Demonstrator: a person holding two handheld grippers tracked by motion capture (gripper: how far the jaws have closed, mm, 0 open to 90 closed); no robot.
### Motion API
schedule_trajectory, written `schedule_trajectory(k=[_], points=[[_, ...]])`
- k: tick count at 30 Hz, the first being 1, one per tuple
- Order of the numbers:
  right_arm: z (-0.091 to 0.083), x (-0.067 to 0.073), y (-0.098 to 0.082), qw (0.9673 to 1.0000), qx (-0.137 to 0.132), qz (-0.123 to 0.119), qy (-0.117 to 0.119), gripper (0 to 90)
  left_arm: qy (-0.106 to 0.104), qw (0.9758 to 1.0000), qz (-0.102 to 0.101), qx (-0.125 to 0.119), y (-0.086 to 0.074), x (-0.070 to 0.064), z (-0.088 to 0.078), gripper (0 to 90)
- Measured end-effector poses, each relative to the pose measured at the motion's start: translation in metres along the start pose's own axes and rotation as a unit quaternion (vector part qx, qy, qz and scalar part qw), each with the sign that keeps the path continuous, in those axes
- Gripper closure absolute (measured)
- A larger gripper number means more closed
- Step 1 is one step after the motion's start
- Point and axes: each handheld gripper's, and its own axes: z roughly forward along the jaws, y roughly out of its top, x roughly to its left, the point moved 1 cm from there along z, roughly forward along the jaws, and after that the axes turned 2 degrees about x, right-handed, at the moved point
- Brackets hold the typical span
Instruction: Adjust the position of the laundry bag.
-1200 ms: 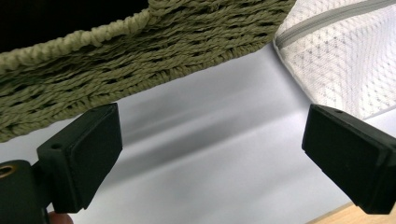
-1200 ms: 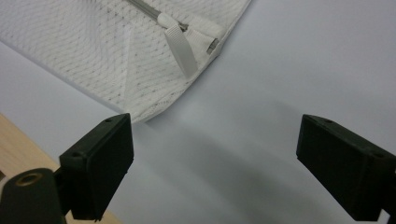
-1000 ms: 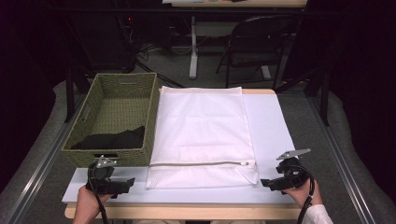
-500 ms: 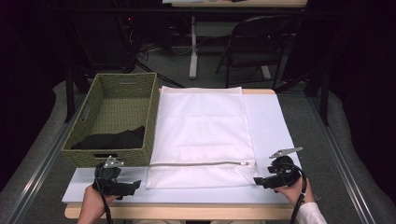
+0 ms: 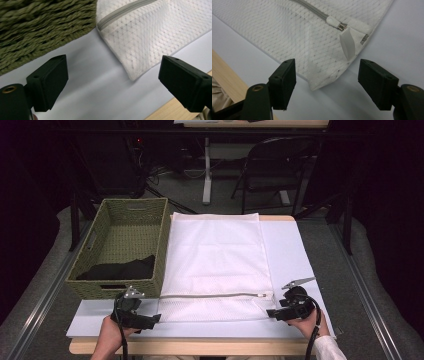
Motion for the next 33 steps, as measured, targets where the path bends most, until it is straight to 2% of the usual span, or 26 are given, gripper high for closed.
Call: schedule_trajectory(k=[4, 6, 9, 12, 13, 14, 15, 18, 20, 22, 23, 25, 29, 33], points=[[0.003, 0.002, 0.001, 1.0, 0.007, -0.001, -0.006, 34.2, 0.002, 1.0, 0.006, 0.001, 0.002, -0.005, 0.003, 12.6], [0.005, 0.001, 0.002, 0.9999, 0.007, -0.006, -0.009, 36.3, 0.004, 0.9998, 0.02, 0.006, 0.004, -0.008, 0.006, 14.4], [0.007, 0.001, 0.004, 0.9998, 0.012, -0.006, -0.014, 39.7, 0.004, 0.9996, 0.026, 0.009, 0.005, -0.012, 0.008, 16.3], [0.01, 0.003, 0.008, 0.9996, 0.012, -0.011, -0.022, 43.9, 0.005, 0.9989, 0.044, 0.012, 0.008, -0.019, 0.013, 25.9], [0.01, 0.003, 0.008, 0.9996, 0.012, -0.011, -0.022, 43.9, 0.005, 0.9989, 0.044, 0.012, 0.008, -0.019, 0.013, 28.7], [0.011, 0.004, 0.009, 0.9995, 0.014, -0.016, -0.023, 44.4, 0.001, 0.9985, 0.052, 0.016, 0.009, -0.021, 0.014, 28.7], [0.012, 0.006, 0.011, 0.9992, 0.014, -0.019, -0.031, 46.8, 0.001, 0.9983, 0.057, 0.014, 0.009, -0.023, 0.015, 34.2], [0.013, 0.006, 0.011, 0.9988, 0.013, -0.023, -0.041, 50.1, 0.011, 0.9968, 0.075, 0.025, 0.009, -0.026, 0.018, 40.9], [0.014, 0.006, 0.011, 0.9984, 0.015, -0.022, -0.05, 51.2, 0.013, 0.9964, 0.079, 0.028, 0.009, -0.026, 0.019, 46.7], [0.014, 0.007, 0.011, 0.9983, 0.015, -0.022, -0.051, 51.9, 0.018, 0.9958, 0.084, 0.033, 0.008, -0.027, 0.02, 48.0], [0.014, 0.007, 0.011, 0.9973, 0.016, -0.021, -0.069, 53.1, 0.017, 0.9953, 0.088, 0.035, 0.008, -0.027, 0.021, 52.4], [0.013, 0.007, 0.011, 0.9973, 0.015, -0.021, -0.069, 53.6, 0.018, 0.9952, 0.089, 0.036, 0.008, -0.027, 0.021, 53.4], [0.016, 0.007, 0.01, 0.9954, 0.023, -0.013, -0.093, 59.4, 0.019, 0.9941, 0.096, 0.046, 0.007, -0.027, 0.025, 61.8], [0.017, 0.009, 0.01, 0.995, 0.026, -0.018, -0.095, 63.9, 0.009, 0.9942, 0.098, 0.044, 0.007, -0.026, 0.026, 66.4]])
